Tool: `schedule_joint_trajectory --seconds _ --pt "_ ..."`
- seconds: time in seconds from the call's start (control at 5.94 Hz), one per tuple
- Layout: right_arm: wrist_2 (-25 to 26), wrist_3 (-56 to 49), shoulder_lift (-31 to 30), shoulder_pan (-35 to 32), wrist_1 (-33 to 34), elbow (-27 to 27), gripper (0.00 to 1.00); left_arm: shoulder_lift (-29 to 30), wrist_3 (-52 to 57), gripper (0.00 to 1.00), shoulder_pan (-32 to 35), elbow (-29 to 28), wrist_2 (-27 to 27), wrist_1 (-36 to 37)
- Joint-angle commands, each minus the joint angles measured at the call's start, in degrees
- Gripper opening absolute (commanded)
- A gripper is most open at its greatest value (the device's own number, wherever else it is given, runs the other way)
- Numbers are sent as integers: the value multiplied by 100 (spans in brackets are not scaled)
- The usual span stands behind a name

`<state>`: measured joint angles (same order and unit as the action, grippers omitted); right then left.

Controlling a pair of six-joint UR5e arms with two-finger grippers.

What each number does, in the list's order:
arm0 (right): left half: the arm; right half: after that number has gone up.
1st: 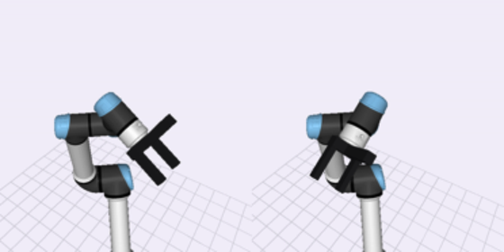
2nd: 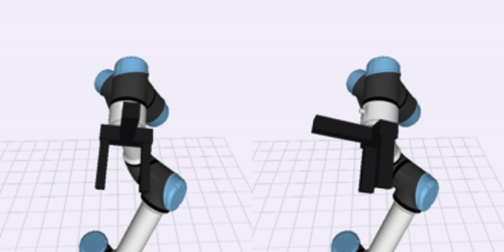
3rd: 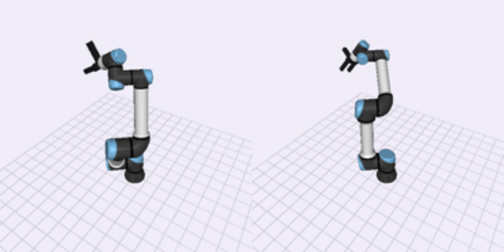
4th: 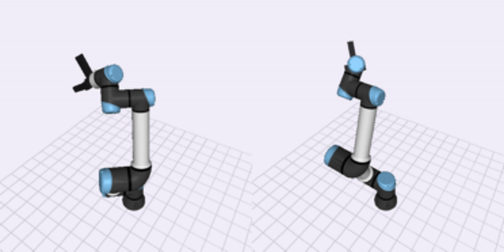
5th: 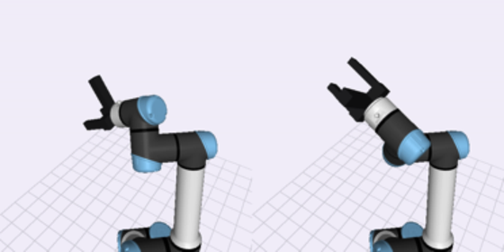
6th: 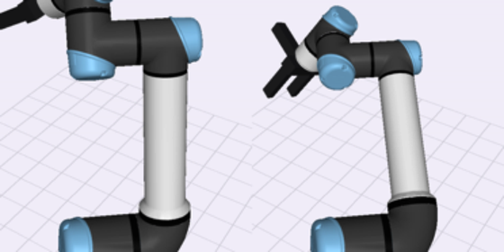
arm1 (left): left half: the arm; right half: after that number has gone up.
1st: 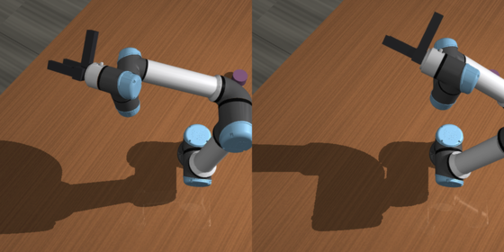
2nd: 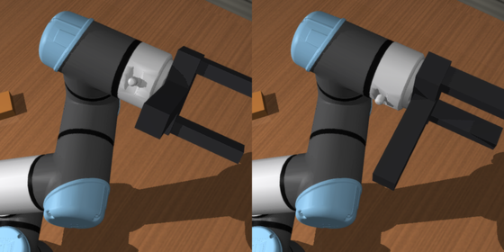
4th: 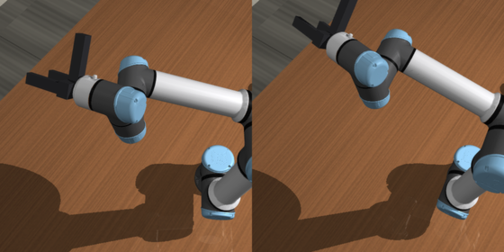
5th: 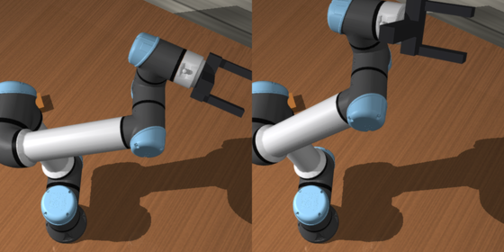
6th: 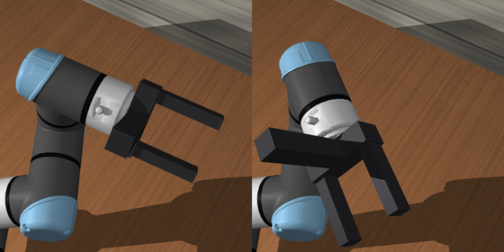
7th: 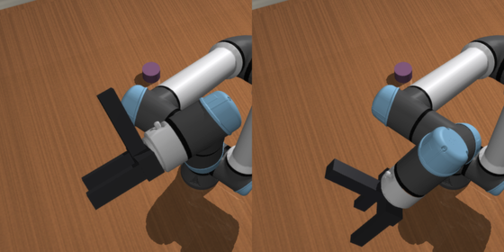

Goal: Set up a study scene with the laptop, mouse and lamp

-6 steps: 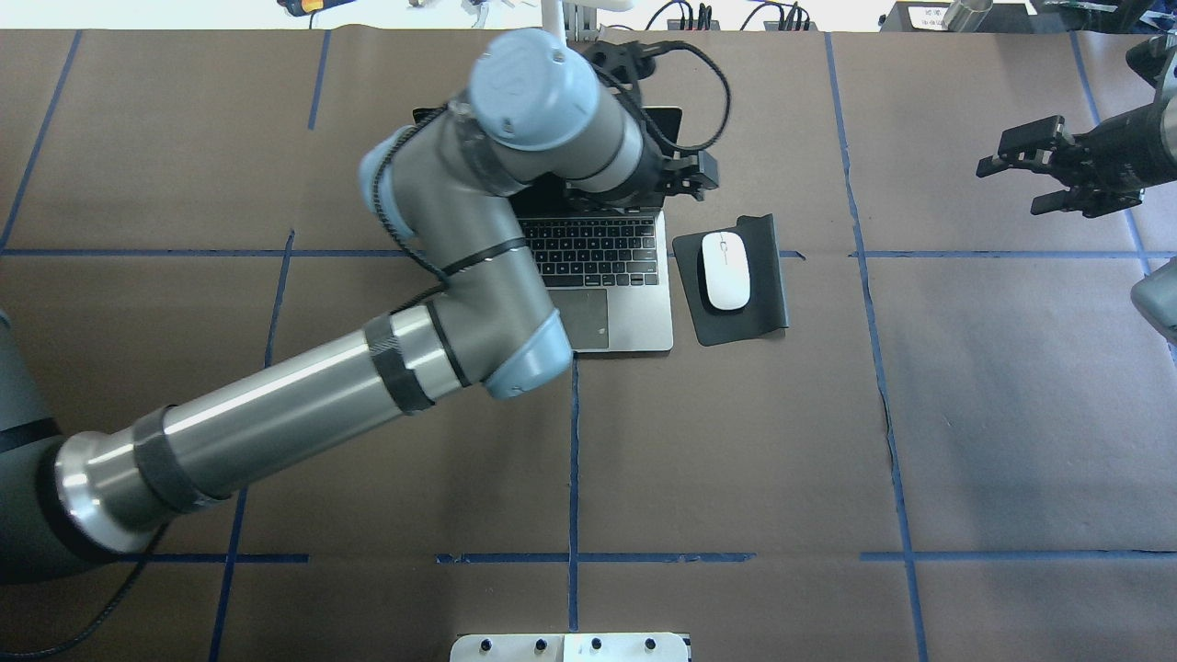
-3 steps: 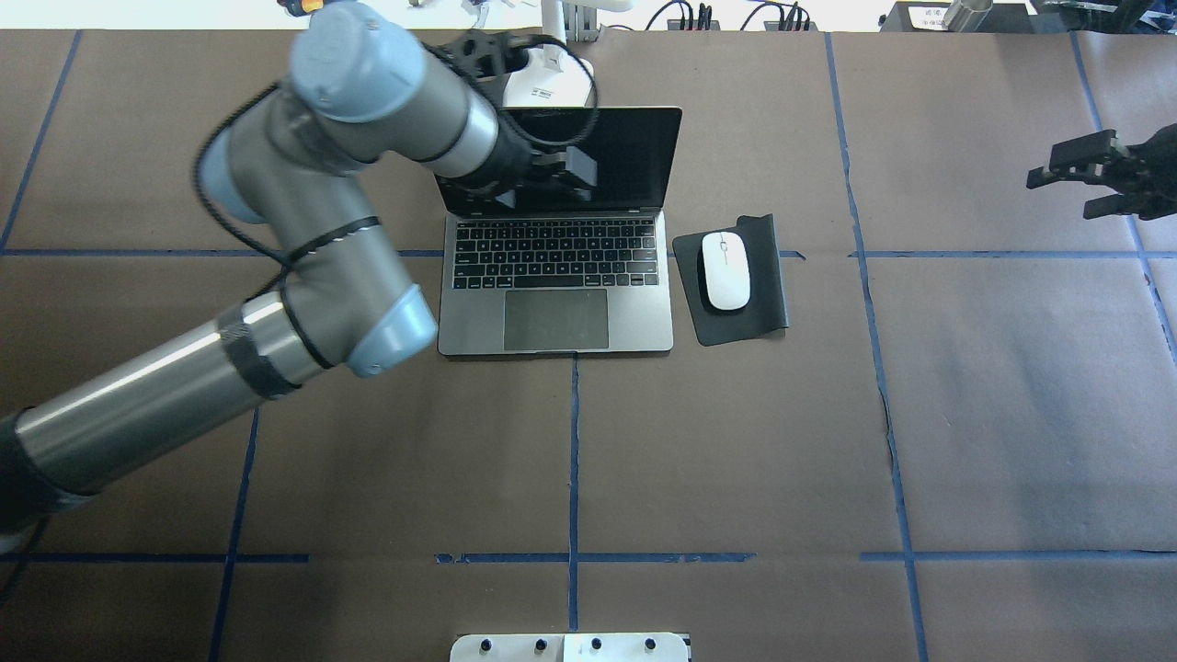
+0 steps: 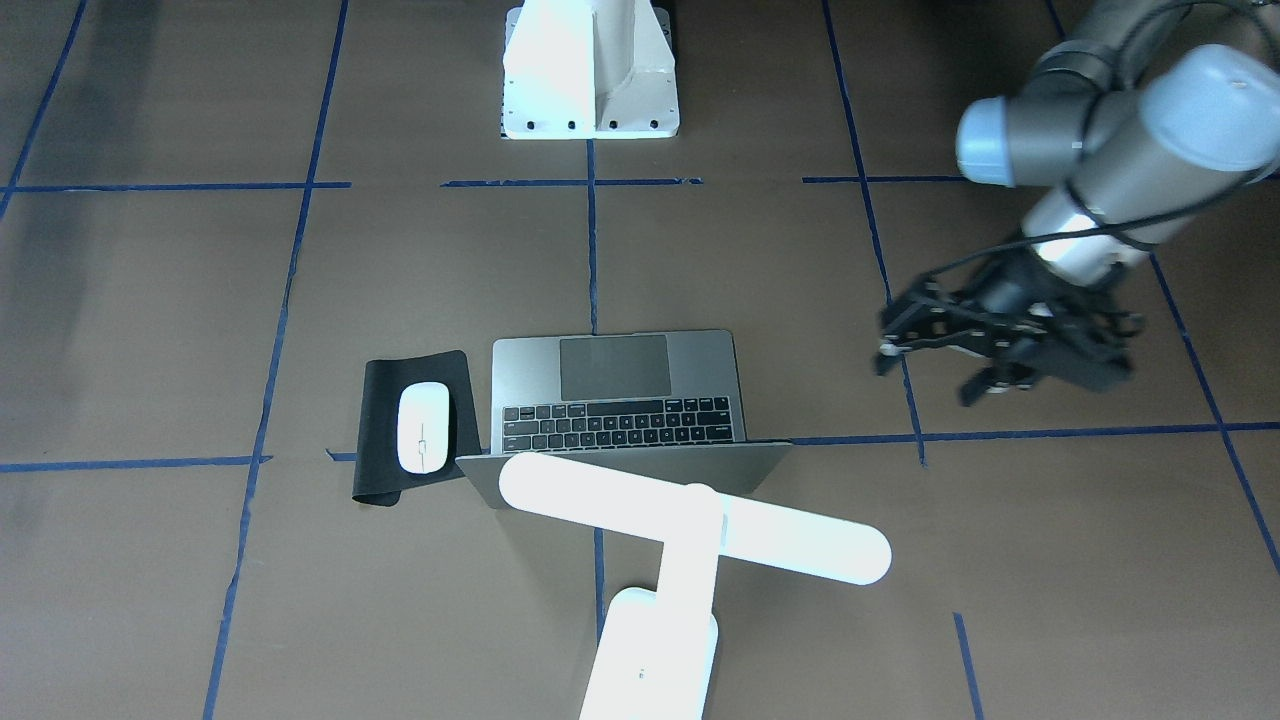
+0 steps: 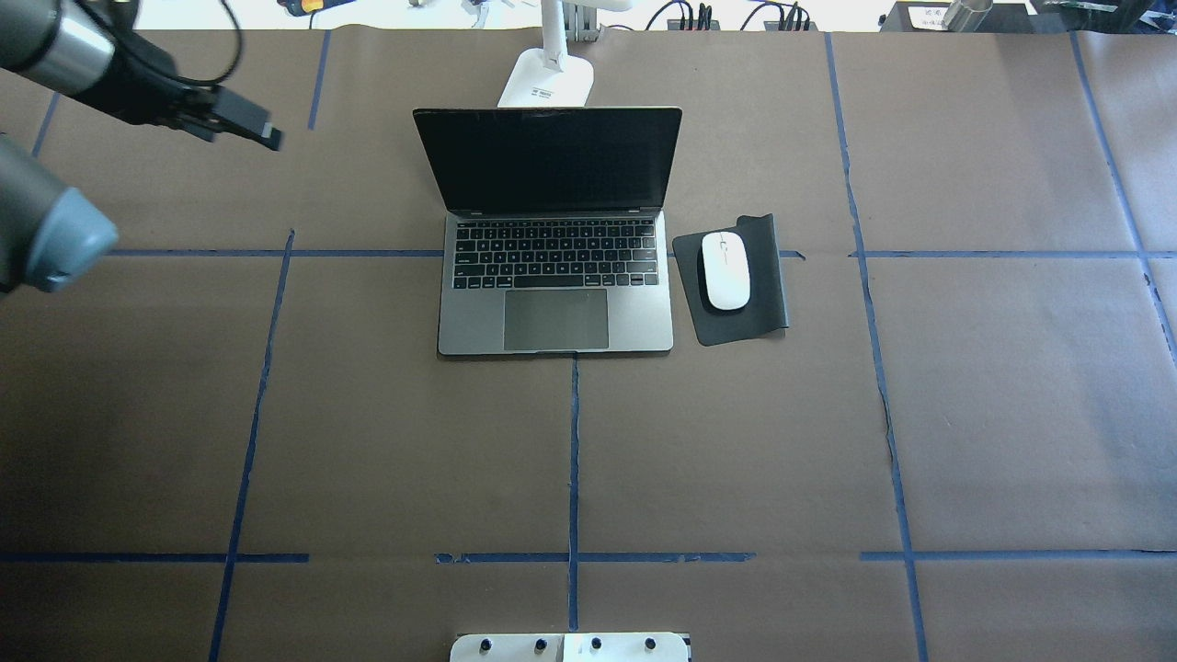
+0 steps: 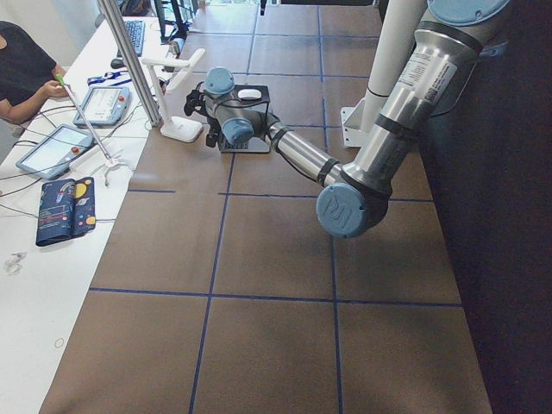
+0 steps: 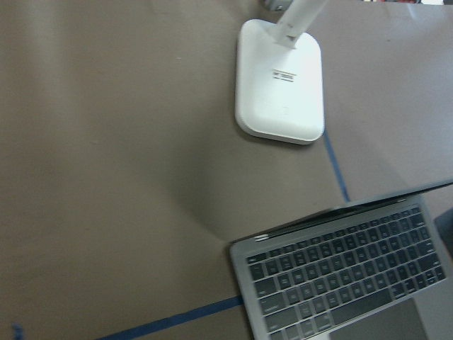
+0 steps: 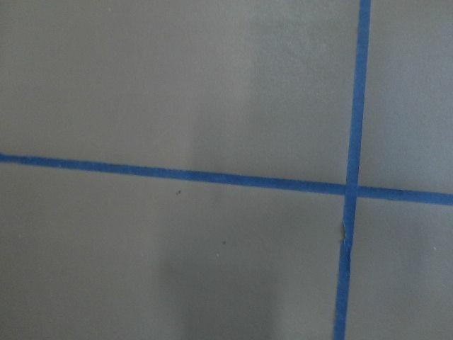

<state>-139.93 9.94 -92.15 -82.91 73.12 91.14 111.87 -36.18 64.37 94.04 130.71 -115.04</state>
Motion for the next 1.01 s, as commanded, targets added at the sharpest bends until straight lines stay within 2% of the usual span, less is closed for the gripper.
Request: schedule_joint_trajectory --seconds 0.0,0.34,0.51,0.67,0.84 --pt "-17 -888 -258 -111 1193 594 100 -332 2007 100 767 18 -45 1596" --pt "-17 -888 -295 -120 1205 580 100 -717 3856 100 1400 -36 24 2962" --pt "-17 -888 -330 -120 1196 563 100 -1163 4447 100 1838 -122 25 3300" --pt "-17 -888 -374 -120 1196 554 100 -1507 4505 100 2460 -236 25 3312" --pt "-17 -888 -418 -112 1187 554 100 -2207 4898 100 2728 -255 112 3182"
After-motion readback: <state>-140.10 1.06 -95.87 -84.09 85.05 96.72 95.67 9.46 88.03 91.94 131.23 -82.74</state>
